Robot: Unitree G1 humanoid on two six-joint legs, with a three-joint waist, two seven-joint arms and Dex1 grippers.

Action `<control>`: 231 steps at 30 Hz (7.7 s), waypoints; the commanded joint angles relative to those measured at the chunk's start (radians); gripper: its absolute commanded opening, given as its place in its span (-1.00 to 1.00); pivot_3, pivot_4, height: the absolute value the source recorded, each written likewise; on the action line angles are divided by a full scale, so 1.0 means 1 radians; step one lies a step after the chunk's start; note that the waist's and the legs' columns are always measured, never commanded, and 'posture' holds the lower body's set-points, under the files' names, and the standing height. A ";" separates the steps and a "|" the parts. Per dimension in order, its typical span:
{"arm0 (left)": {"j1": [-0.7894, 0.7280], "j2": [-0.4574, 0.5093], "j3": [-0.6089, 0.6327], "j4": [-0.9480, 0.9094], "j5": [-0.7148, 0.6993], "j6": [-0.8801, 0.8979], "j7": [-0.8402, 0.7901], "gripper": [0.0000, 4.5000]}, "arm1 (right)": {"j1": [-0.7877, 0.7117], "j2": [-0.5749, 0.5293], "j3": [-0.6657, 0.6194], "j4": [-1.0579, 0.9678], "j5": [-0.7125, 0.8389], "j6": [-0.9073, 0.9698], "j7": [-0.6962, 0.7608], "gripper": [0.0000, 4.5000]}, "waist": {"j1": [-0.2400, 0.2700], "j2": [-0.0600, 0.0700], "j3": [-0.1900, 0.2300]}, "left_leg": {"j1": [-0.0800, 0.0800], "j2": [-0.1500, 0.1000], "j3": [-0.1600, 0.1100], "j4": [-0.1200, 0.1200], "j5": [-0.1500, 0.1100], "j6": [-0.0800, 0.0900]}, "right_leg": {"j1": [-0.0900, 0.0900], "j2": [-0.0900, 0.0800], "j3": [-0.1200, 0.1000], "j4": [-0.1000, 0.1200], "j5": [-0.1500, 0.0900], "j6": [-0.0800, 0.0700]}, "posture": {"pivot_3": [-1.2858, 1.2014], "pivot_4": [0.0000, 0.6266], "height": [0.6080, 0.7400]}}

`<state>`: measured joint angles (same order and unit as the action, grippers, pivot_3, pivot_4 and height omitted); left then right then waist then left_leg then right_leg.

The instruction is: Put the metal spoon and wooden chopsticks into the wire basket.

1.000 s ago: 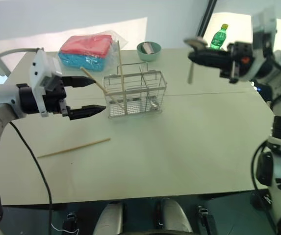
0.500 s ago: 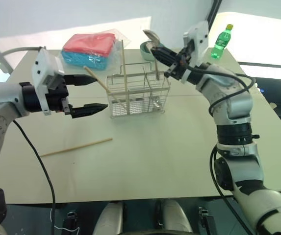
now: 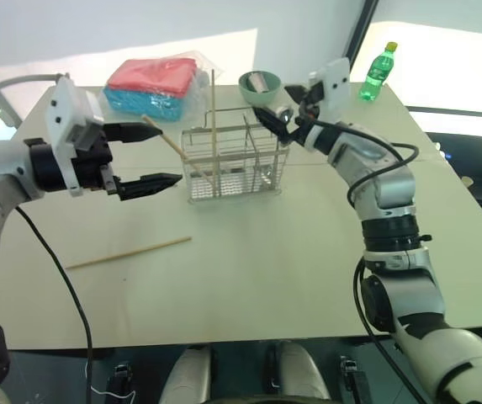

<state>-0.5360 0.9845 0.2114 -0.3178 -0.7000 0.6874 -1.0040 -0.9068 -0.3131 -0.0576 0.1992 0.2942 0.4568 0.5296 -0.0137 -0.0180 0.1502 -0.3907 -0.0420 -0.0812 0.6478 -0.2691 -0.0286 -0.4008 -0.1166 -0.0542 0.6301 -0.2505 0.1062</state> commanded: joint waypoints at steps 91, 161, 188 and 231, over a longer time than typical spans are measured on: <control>-0.860 -0.457 0.106 1.179 0.301 -0.554 0.339 -0.98 | 0.753 -0.570 -0.279 -0.778 0.598 0.262 0.308 1.00 | 0.026 -0.010 -0.003 | 0.000 0.001 0.001 0.002 -0.003 0.005 | 0.009 -0.002 -0.004 -0.016 0.002 0.005 | 0.03 -0.52 -0.10; -0.680 -0.243 -0.442 1.541 0.866 -0.992 -0.317 1.00 | 0.760 -0.545 -0.316 -0.791 0.652 0.314 0.162 1.00 | 0.027 -0.011 -0.003 | -0.001 0.000 0.001 0.003 -0.003 0.006 | 0.008 -0.002 -0.004 -0.015 0.003 0.006 | 0.03 -0.52 -0.10; -0.650 -0.489 -0.416 1.661 0.996 -0.903 0.101 1.00 | 0.906 -0.681 -0.544 -0.941 1.038 0.446 -0.125 1.00 | 0.029 -0.013 -0.003 | -0.001 0.001 0.001 0.005 -0.004 0.007 | 0.009 -0.003 -0.004 -0.014 0.003 0.006 | 0.03 -0.52 -0.10; -0.649 -0.459 -0.398 1.676 1.006 -0.745 0.035 0.16 | 1.158 -0.715 -0.778 -0.993 1.191 0.400 -0.249 1.00 | 0.029 -0.014 -0.004 | -0.001 0.001 0.001 0.005 -0.004 0.007 | 0.009 -0.003 -0.004 -0.015 0.003 0.006 | 0.03 -0.52 -0.10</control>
<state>-1.1782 0.5219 -0.1995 1.3589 0.3041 -0.0655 -0.9735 0.2596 -1.0090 -0.7972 -0.7842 1.4692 0.8770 0.2815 0.0153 -0.0316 0.1466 -0.3917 -0.0408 -0.0799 0.6525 -0.2733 -0.0213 -0.3915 -0.1197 -0.0579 0.6150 -0.2472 0.1125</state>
